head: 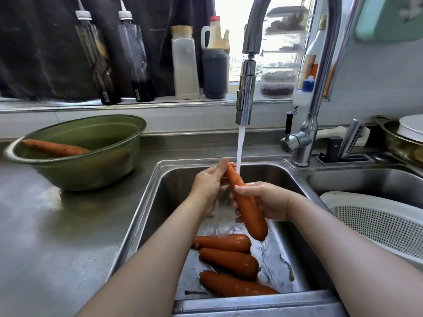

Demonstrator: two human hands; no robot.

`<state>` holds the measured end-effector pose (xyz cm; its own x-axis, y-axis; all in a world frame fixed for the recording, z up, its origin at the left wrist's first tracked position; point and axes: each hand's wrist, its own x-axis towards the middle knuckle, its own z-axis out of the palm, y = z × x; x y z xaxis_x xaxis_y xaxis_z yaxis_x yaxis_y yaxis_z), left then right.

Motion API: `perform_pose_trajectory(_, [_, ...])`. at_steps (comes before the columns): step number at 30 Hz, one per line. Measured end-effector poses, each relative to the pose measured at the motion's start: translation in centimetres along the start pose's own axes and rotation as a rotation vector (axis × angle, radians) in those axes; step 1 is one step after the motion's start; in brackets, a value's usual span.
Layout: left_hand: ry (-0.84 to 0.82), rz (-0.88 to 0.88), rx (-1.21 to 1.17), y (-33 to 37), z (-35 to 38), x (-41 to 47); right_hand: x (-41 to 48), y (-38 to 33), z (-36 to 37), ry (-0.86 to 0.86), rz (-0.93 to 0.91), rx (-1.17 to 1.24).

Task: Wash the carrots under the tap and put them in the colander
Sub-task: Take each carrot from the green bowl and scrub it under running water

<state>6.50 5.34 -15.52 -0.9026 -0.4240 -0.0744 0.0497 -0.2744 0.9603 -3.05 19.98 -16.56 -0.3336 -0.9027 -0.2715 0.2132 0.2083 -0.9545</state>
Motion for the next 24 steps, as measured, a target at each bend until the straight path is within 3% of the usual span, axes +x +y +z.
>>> perform_pose_trajectory(4, [-0.201,-0.030,0.028,-0.2,-0.2,0.1,-0.2,0.4,-0.9,-0.021,0.046,0.075])
perform_pose_trajectory(8, [-0.086,0.016,0.095,-0.3,0.9,0.2,-0.1,0.0,-0.7,-0.116,0.090,0.114])
perform_pose_trajectory(12, [0.064,0.157,0.213,-0.1,1.3,0.1,0.2,0.0,-0.4,-0.158,0.117,0.005])
perform_pose_trajectory(15, [0.018,0.147,0.239,-0.1,0.7,0.0,0.0,0.2,-0.5,-0.137,0.132,-0.063])
perform_pose_trajectory(19, [-0.202,0.049,0.175,-0.2,-0.2,-0.1,-0.2,0.5,-0.8,-0.050,0.098,-0.026])
perform_pose_trajectory(24, [-0.029,0.093,0.216,-0.1,0.6,-0.2,-0.3,0.4,-0.5,-0.047,0.096,-0.074])
